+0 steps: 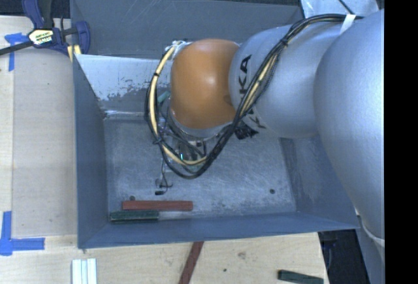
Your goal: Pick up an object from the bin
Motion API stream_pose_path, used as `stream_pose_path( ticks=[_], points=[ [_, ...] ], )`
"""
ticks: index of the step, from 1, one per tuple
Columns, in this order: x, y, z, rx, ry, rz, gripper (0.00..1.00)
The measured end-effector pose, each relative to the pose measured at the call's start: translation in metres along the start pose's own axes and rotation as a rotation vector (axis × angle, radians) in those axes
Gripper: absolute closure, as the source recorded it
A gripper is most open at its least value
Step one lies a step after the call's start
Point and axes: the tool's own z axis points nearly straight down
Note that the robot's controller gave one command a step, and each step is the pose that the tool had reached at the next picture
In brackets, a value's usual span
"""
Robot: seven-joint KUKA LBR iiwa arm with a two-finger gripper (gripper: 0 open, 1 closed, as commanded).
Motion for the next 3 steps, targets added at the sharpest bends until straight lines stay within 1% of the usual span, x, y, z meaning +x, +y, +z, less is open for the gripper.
stream_pose_path(
  ticks=[1,2,3],
  points=[
    [-0.002,-0.001,-0.004,-0.001,-0.007,0.003,0.00],
    [0.015,0.007,0.012,0.000,-0.010,-0.083,0.00],
    [0.039,0.009,0.028,0.000,-0.006,-0.059,0.00]
  ],
)
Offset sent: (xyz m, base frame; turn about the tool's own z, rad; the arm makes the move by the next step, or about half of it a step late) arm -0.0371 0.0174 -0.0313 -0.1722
